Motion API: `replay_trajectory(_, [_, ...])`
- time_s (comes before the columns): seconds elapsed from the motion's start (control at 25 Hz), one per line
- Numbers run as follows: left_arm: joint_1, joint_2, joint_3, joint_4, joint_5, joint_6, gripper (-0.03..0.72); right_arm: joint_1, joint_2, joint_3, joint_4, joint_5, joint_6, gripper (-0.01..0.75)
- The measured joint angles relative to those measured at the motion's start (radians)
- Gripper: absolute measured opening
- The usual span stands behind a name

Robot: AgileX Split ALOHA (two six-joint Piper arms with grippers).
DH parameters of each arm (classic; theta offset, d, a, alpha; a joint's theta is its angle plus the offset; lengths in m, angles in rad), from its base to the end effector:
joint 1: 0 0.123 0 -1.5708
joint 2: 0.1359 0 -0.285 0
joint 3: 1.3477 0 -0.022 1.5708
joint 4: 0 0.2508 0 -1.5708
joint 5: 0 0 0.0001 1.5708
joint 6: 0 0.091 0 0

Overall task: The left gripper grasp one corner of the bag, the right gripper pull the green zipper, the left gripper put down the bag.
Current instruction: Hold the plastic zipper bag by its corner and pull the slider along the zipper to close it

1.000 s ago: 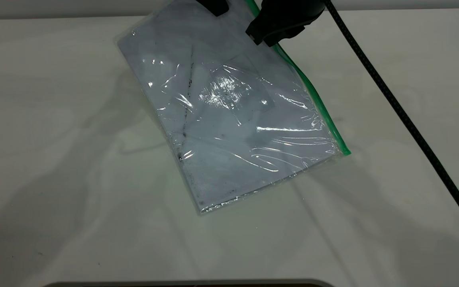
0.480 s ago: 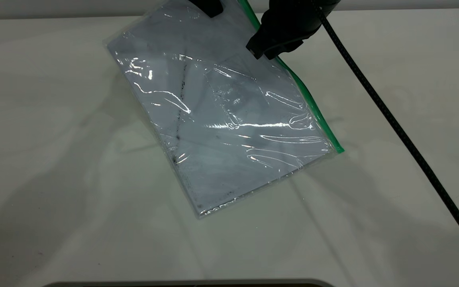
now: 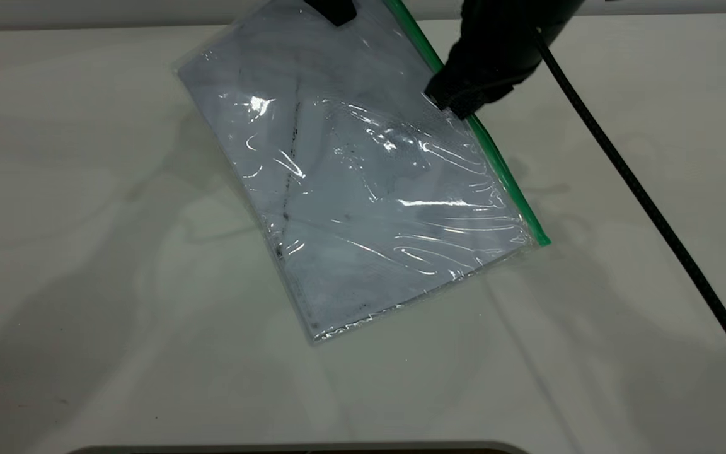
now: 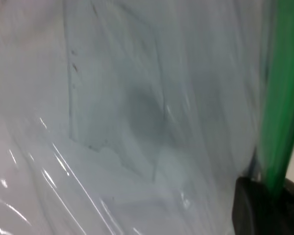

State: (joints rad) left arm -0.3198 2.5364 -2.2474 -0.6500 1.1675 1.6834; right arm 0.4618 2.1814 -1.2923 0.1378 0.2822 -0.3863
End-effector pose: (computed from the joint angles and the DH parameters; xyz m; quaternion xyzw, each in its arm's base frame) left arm 0.4833 -0.2134 0.1507 0.7429 0.5883 -0.1766 0.2661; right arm 0.3802 0.1931 0.0869 -0.3441 0.9070 0.0436 0.2389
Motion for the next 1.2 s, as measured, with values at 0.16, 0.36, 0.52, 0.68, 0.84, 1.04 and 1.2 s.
replay_trajectory(0.16, [0.000,0.000,0.000,0.000,0.000,0.001,0.053,-0.004,0.013,0.000,0.001,0.032,0.000,0.036])
replay_trajectory(0.36, [0.000,0.000,0.000,0.000,0.000,0.000,0.053,-0.005,0.035,0.000,-0.002,0.100,0.000,0.036])
replay_trajectory(0.52, [0.000,0.000,0.000,-0.003,0.000,0.000,0.053,-0.005,0.039,-0.001,-0.002,0.174,0.000,0.036])
replay_trajectory(0.68, [0.000,0.000,0.000,-0.010,0.000,0.000,0.053,-0.005,0.039,-0.001,-0.002,0.246,0.000,0.036])
replay_trajectory(0.84, [0.000,0.000,0.000,-0.015,0.000,0.000,0.053,-0.005,0.040,-0.001,-0.002,0.335,0.000,0.036])
replay_trajectory(1.04, [0.000,0.000,0.000,-0.018,0.000,0.000,0.053,-0.005,0.040,-0.005,-0.002,0.427,0.000,0.036])
replay_trajectory(1.2, [0.000,0.000,0.000,-0.019,-0.001,0.000,0.053,-0.005,0.040,-0.006,-0.002,0.507,0.000,0.036])
